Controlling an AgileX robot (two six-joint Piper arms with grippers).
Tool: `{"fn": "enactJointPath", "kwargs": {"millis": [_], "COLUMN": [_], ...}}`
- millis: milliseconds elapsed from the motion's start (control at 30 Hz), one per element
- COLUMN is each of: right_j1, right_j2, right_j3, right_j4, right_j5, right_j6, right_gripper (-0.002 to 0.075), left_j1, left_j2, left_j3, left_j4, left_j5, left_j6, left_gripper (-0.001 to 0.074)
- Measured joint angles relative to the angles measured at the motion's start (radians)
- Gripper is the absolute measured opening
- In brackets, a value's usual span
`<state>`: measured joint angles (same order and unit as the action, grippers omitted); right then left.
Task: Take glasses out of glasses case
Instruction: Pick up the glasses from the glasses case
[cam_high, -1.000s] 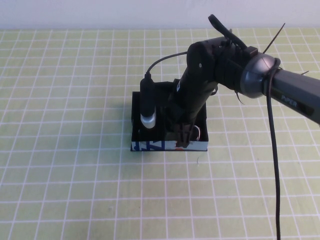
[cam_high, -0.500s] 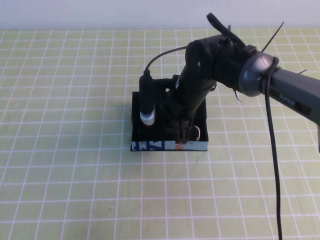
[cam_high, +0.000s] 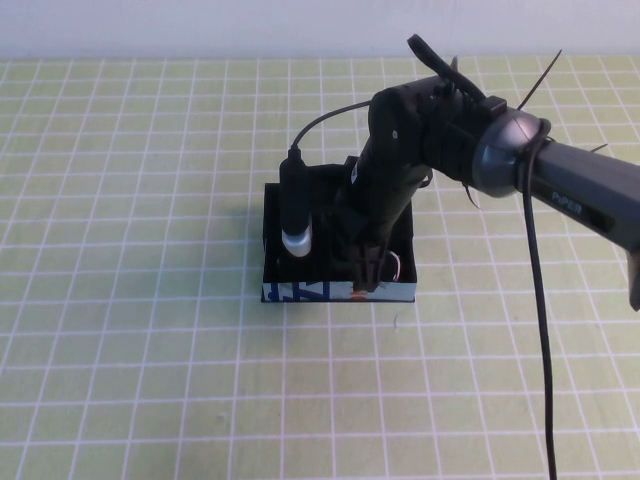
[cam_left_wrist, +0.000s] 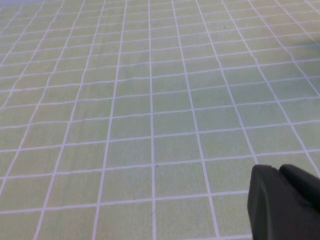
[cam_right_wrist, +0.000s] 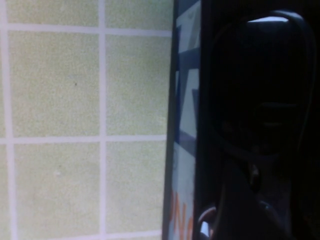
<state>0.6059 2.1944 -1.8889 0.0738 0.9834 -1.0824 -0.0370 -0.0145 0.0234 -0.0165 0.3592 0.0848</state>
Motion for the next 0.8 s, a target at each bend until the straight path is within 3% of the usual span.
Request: {"fn": "enactJointPath", "kwargs": {"millis": [800], "right_j1": [-0.012], "right_j2": [0.014], "right_j3": [-0.002], "right_j4": [-0.003], "right_j5": [-0.027], "right_j6": [0.027], "right_gripper": [0.0258], "left_j1": [0.000], "left_j2": [0.000], "left_j3": [0.000], "left_j4": [0.000], "left_j5": [0.000], "left_j6": [0.000], "left_gripper": [-0.0004]}}
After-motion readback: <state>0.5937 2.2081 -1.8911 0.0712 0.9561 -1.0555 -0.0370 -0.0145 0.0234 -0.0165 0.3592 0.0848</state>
